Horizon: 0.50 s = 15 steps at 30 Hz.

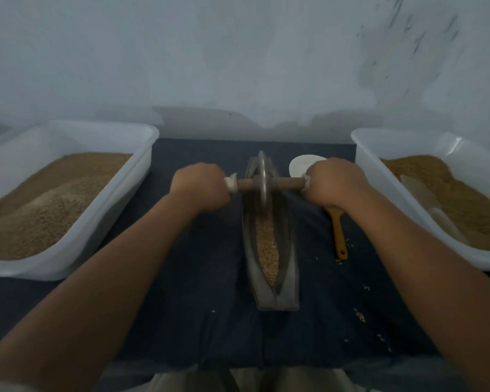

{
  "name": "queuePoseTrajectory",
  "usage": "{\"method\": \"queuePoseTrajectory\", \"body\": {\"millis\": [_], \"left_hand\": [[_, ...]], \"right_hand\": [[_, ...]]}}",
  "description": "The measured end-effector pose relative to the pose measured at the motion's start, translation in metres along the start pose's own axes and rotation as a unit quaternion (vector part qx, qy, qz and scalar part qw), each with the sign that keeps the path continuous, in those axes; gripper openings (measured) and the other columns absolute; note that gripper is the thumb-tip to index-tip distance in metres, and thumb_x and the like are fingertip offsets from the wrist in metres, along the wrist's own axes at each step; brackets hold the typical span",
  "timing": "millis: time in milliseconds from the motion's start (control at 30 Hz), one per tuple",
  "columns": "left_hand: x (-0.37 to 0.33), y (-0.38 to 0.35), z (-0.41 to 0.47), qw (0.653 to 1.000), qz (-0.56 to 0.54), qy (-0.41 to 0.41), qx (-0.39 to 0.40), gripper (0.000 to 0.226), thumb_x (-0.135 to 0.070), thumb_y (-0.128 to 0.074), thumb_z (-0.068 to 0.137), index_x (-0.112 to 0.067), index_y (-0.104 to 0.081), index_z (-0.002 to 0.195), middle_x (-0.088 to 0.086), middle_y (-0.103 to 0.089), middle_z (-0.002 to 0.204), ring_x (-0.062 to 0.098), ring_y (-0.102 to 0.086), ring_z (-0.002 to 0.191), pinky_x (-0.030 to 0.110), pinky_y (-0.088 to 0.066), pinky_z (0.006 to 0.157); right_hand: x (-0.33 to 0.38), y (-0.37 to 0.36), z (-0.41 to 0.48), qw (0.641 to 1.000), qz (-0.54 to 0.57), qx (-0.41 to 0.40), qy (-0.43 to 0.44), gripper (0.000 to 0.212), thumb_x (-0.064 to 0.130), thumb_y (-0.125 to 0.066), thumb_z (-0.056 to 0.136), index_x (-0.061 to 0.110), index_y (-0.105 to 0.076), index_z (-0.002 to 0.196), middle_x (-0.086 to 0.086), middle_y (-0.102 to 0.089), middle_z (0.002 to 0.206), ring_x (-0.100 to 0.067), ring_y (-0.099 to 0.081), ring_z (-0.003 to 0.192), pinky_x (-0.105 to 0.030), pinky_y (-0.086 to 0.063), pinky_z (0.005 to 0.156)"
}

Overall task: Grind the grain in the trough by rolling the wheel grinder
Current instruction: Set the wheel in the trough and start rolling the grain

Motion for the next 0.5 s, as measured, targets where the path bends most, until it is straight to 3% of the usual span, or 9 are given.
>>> {"method": "queuePoseTrajectory", "body": {"millis": [100,200,233,267,333,433,500], "left_hand": [[0.000,-0.008,-0.036,0.999,0.014,-0.034,-0.002,0.023,-0.047,-0.061,0.078,-0.026,-0.059,0.070,-0.008,-0.062,0.072,0.018,-0.061,0.066,0.030,-0.047,0.060],[0.006,-0.016,-0.096,0.995,0.019,-0.090,-0.044,0.027,-0.054,-0.059,0.073,-0.030,-0.050,0.061,-0.012,-0.050,0.054,0.004,-0.046,0.046,0.022,-0.027,0.044],[0.008,-0.016,-0.107,0.993,0.017,-0.097,-0.059,0.029,-0.055,-0.058,0.072,-0.031,-0.048,0.059,-0.013,-0.047,0.050,0.003,-0.042,0.043,0.020,-0.023,0.043],[0.010,-0.017,-0.107,0.993,0.018,-0.100,-0.066,0.029,-0.055,-0.057,0.072,-0.031,-0.047,0.059,-0.013,-0.046,0.049,0.003,-0.041,0.042,0.020,-0.021,0.043],[0.008,-0.020,-0.091,0.995,0.022,-0.081,-0.050,0.027,-0.052,-0.055,0.074,-0.029,-0.049,0.061,-0.012,-0.050,0.055,0.006,-0.044,0.047,0.022,-0.025,0.045],[0.005,-0.012,-0.036,0.999,0.019,-0.022,-0.039,0.027,-0.049,-0.056,0.080,-0.025,-0.056,0.068,-0.009,-0.057,0.069,0.017,-0.054,0.060,0.029,-0.042,0.058],[0.006,-0.004,-0.007,0.999,0.014,0.006,-0.029,0.027,-0.049,-0.061,0.080,-0.023,-0.058,0.071,-0.005,-0.062,0.075,0.021,-0.058,0.067,0.033,-0.047,0.064]], "right_hand": [[0.001,-0.015,-0.032,0.991,0.044,0.120,0.035,0.015,0.037,-0.063,0.085,0.027,-0.065,0.075,0.003,-0.067,0.069,-0.013,-0.064,0.065,-0.034,-0.057,0.062],[0.008,-0.019,-0.092,0.977,0.069,0.176,0.098,0.020,0.050,-0.056,0.067,0.035,-0.066,0.075,0.018,-0.066,0.061,-0.004,-0.062,0.052,-0.026,-0.042,0.045],[0.010,-0.018,-0.100,0.979,0.060,0.162,0.110,0.023,0.054,-0.052,0.064,0.042,-0.065,0.079,0.028,-0.064,0.065,-0.001,-0.062,0.053,-0.024,-0.039,0.044],[0.008,-0.017,-0.099,0.983,0.055,0.140,0.109,0.024,0.055,-0.051,0.064,0.040,-0.065,0.076,0.029,-0.064,0.067,-0.004,-0.061,0.052,-0.024,-0.038,0.044],[0.007,-0.016,-0.079,0.990,0.039,0.100,0.088,0.024,0.049,-0.057,0.078,0.030,-0.062,0.066,0.008,-0.064,0.061,-0.006,-0.059,0.052,-0.027,-0.044,0.050],[0.004,-0.009,-0.031,0.999,0.011,0.032,0.030,0.020,0.042,-0.058,0.091,0.030,-0.065,0.077,0.006,-0.063,0.074,-0.014,-0.060,0.069,-0.038,-0.057,0.070],[0.001,-0.002,-0.009,1.000,0.003,-0.003,-0.006,0.018,0.042,-0.058,0.091,0.029,-0.065,0.080,0.005,-0.062,0.077,-0.015,-0.055,0.068,-0.036,-0.051,0.068]]}}
Point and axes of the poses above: each hand's wrist, its own z-axis towards the middle knuckle, its own y-axis out of the back of the hand, x = y × z, the point moved 9 cm from there along z, towards the middle knuckle
